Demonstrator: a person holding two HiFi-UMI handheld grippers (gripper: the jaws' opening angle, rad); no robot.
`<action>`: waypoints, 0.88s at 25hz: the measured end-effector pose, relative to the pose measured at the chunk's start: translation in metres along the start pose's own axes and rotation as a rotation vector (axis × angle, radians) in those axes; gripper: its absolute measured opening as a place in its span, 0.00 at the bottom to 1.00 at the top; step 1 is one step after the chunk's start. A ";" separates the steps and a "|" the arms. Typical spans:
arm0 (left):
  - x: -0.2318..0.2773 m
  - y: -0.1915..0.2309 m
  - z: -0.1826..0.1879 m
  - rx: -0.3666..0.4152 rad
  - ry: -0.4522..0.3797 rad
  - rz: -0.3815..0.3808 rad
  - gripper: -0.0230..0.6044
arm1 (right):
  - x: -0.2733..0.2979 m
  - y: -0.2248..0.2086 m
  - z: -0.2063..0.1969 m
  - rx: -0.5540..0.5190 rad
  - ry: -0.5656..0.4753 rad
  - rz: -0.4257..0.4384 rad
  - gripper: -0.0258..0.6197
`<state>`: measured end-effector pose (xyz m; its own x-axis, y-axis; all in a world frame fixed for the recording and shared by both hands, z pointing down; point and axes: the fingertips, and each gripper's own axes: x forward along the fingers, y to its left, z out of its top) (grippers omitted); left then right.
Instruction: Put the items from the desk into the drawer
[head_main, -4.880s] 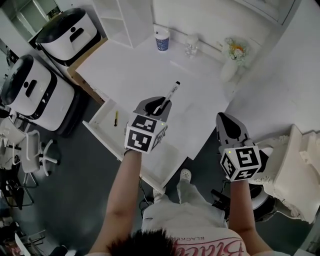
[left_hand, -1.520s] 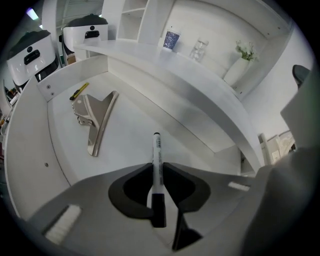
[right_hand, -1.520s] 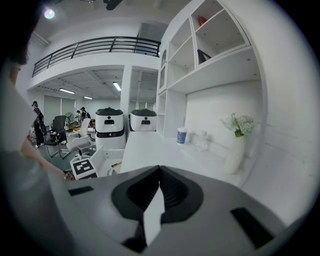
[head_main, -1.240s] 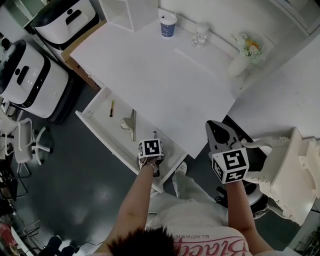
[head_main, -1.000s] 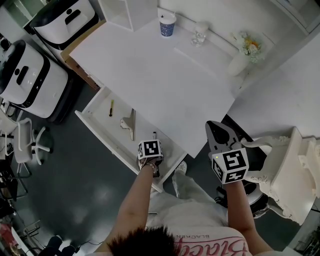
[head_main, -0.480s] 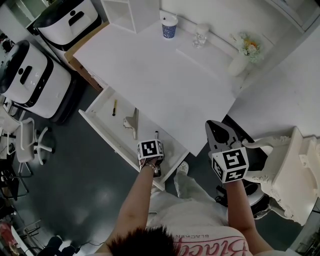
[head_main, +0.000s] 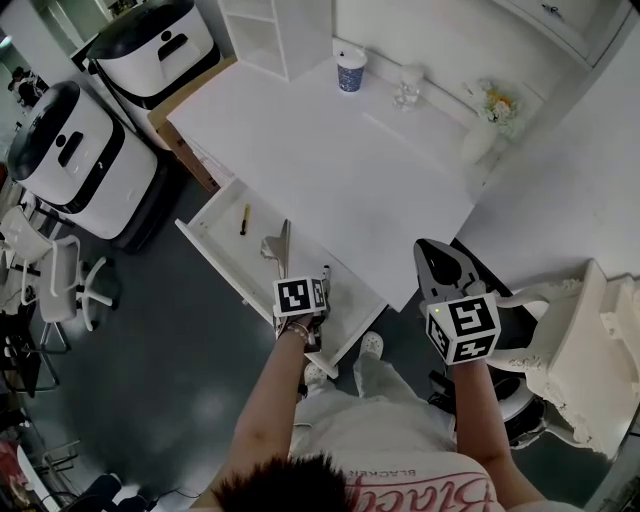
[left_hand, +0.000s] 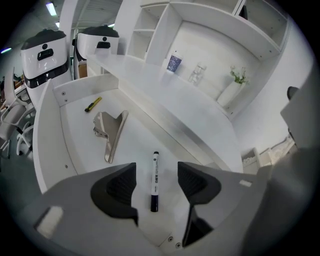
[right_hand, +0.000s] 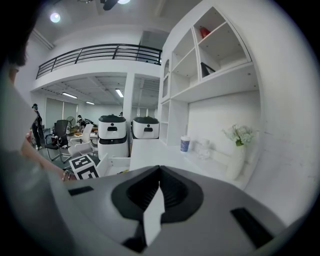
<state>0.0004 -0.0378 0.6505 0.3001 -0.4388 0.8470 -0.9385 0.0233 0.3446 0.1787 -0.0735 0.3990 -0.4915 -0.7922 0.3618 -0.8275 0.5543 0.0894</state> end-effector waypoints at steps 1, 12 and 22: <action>-0.005 0.000 0.003 0.006 -0.014 -0.007 0.45 | -0.002 0.001 0.003 -0.001 -0.009 -0.004 0.05; -0.085 -0.002 0.057 0.133 -0.255 -0.063 0.45 | -0.018 0.012 0.049 0.022 -0.132 -0.037 0.05; -0.166 -0.004 0.107 0.291 -0.472 -0.064 0.39 | -0.028 0.032 0.089 -0.008 -0.218 -0.048 0.05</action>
<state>-0.0641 -0.0610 0.4650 0.3123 -0.7871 0.5319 -0.9493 -0.2369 0.2069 0.1421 -0.0564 0.3093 -0.4991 -0.8539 0.1473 -0.8498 0.5156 0.1098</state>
